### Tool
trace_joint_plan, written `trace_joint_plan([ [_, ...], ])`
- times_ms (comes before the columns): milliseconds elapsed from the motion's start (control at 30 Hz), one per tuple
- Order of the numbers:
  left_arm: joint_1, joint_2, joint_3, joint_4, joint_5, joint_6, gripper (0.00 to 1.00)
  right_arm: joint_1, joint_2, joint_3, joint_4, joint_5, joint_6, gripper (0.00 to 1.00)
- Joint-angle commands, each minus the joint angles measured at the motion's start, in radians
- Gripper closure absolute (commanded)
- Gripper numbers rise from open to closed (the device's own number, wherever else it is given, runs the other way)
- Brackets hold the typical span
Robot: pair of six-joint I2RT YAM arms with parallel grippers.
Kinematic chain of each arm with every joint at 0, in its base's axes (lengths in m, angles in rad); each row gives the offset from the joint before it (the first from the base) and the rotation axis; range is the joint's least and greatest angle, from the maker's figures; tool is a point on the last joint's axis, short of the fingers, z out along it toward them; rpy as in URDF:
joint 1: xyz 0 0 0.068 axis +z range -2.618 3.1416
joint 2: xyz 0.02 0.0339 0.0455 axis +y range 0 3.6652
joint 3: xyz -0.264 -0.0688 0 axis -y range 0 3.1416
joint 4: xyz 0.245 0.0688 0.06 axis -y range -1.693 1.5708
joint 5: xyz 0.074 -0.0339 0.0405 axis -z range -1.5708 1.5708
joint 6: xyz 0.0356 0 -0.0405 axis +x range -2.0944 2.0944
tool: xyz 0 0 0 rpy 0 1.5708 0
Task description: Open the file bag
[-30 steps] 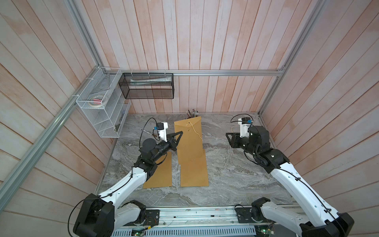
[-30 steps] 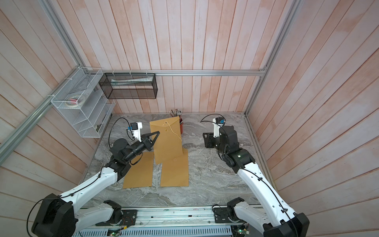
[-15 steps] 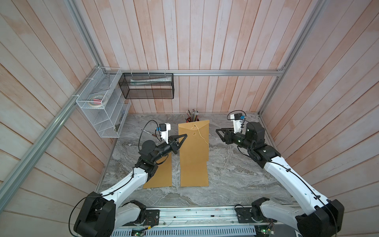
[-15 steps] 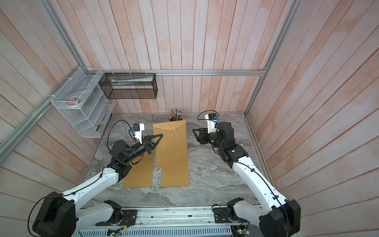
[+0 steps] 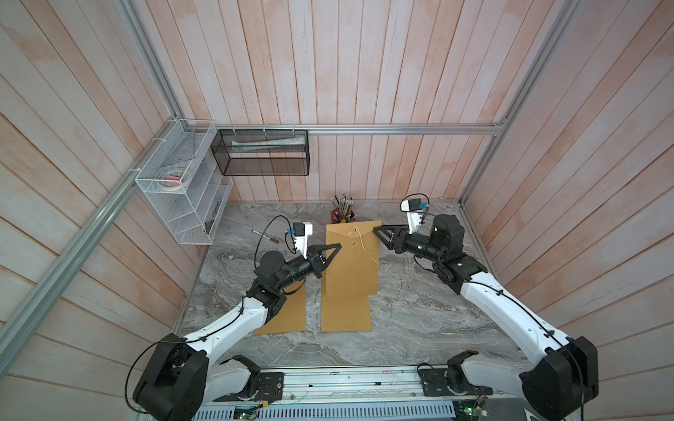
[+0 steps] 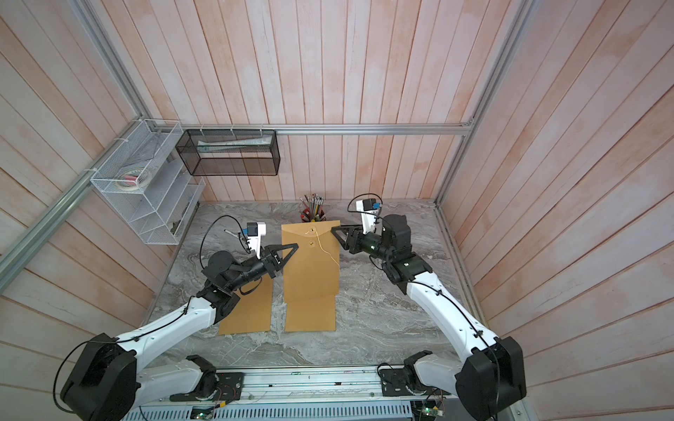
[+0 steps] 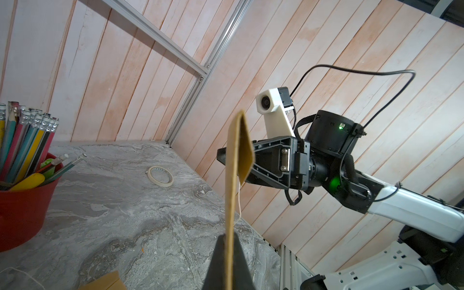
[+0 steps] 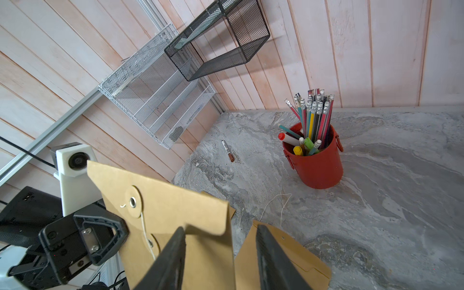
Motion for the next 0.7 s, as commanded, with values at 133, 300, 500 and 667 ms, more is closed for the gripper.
trace_joint_plan([
  [133, -0.015, 0.023, -0.014, 0.101, 0.017, -0.047, 1.00, 0.005, -0.007, 0.006, 0.056, -0.046, 0.005, 0.53],
  [300, -0.015, 0.014, -0.018, 0.113, -0.011, -0.049, 1.00, 0.006, -0.031, -0.011, 0.064, -0.066, 0.017, 0.53],
  [500, -0.015, 0.017, 0.001, 0.117, -0.021, -0.048, 1.00, 0.005, -0.055, -0.055, 0.073, -0.064, 0.029, 0.52],
  [667, -0.015, 0.024, 0.001, 0.144, -0.022, -0.061, 1.00, 0.007, -0.057, -0.074, 0.086, -0.064, 0.039, 0.52],
])
